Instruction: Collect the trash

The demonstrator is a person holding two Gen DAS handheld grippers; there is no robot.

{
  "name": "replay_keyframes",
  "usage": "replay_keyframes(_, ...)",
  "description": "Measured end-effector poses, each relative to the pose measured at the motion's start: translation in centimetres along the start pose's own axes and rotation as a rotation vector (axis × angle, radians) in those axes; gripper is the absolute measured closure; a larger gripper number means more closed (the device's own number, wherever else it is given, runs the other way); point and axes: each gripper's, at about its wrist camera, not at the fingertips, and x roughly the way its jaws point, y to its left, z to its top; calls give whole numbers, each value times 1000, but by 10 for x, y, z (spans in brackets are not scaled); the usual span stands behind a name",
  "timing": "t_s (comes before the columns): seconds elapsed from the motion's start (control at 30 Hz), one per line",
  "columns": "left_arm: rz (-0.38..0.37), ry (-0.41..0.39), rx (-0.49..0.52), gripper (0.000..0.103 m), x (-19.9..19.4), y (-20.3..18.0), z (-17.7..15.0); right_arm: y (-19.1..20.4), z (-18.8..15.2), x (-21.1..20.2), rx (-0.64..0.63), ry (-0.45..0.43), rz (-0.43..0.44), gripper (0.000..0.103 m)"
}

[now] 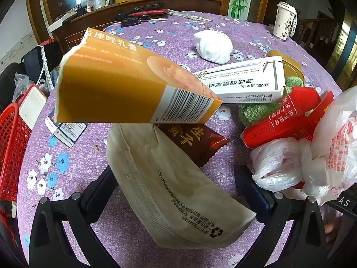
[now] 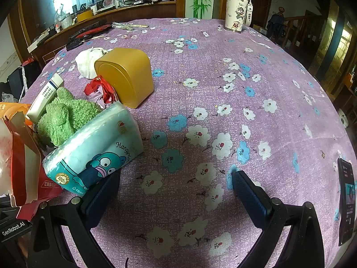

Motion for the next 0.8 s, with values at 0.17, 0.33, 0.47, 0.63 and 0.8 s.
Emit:
replay_keyframes(0.17,-3,25,1,0,-4,2,-3,0,3,-2,-7,14,23,0)
replay_keyframes(0.33,-46,-19,55,0,-49,8,-31,-11,-5,-39,-14,-13,62,0)
replay_keyframes(0.47,-45,-160,87,0,-96,18,-57,-16,-21,-93,-26,-118,51,0)
replay_keyframes(0.63,-39,-390,68,0,-156,32,-99,-2,-65,-172,-8,-335,79,0)
replay_keyframes(0.8,9,-533,58,0,-192,46,-125,18,-103,-212,-24,-470,53,0)
